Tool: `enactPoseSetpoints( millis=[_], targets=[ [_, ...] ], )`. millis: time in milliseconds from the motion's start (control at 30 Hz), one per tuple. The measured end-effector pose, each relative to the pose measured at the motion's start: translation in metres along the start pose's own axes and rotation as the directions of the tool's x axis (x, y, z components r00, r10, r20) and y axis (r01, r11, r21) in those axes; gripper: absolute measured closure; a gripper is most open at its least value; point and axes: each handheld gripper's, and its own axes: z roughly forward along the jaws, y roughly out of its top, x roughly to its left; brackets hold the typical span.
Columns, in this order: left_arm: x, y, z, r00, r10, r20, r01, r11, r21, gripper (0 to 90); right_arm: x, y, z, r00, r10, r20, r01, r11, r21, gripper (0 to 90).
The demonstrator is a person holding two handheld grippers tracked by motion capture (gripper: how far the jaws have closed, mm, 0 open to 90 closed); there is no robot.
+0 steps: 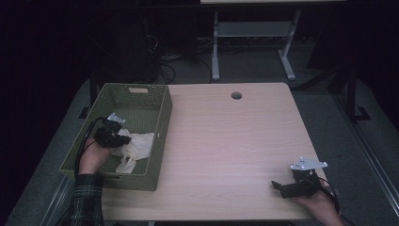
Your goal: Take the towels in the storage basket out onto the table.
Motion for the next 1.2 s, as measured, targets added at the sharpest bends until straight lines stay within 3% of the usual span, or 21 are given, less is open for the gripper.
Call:
enactPoseSetpoints(
  millis=[167,333,567,667,700,733,900,1100,1200],
  targets=[
    [0.002,0.002,-0.013,0.9995,-0.023,0.023,0.024,0.9973,-0.069,85.4,0.0,0.0,0.0,1.0,0.001,0.0,-0.001,1.0,0.0,0.0],
    [0.004,0.004,-0.03,0.9984,-0.034,0.045,0.04,0.9867,-0.157,85.4,0.0,0.0,0.0,1.0,0.002,0.0,-0.002,1.0,0.001,0.0],
    [0.006,0.008,-0.051,0.9954,-0.058,0.076,0.076,0.9613,-0.265,85.7,0.0,0.0,0.0,1.0,0.0,0.0,0.0,1.0,0.0,0.0],
    [0.006,0.009,-0.059,0.9926,-0.07,0.1,0.098,0.946,-0.309,85.8,0.0,0.0,0.0,1.0,0.003,0.0,-0.003,1.0,0.001,0.0],
    [0.007,0.01,-0.062,0.9935,-0.061,0.096,0.088,0.9444,-0.317,85.7,0.0,0.0,0.0,1.0,0.001,0.0,-0.001,1.0,0.001,0.0],
    [0.006,0.011,-0.065,0.9927,-0.065,0.101,0.096,0.9364,-0.338,85.7,0.0,0.0,0.0,1.0,0.001,0.0,-0.001,1.0,0.0,0.0],
    [0.002,0.017,-0.079,0.9917,-0.053,0.117,0.095,0.9176,-0.386,85.8,0.0,0.0,0.0,1.0,0.001,0.0,-0.001,1.0,0.001,0.0],
    [-0.009,0.031,-0.097,0.9927,-0.027,0.118,0.076,0.898,-0.433,85.8,0.0,0.0,0.0,1.0,0.003,0.0,-0.003,1.0,0.001,0.0],
    [-0.014,0.038,-0.104,0.9931,-0.013,0.116,0.064,0.8929,-0.446,85.8,0.0,0.0,0.0,1.0,0.002,0.0,-0.002,1.0,0.001,0.0]
  ],
)
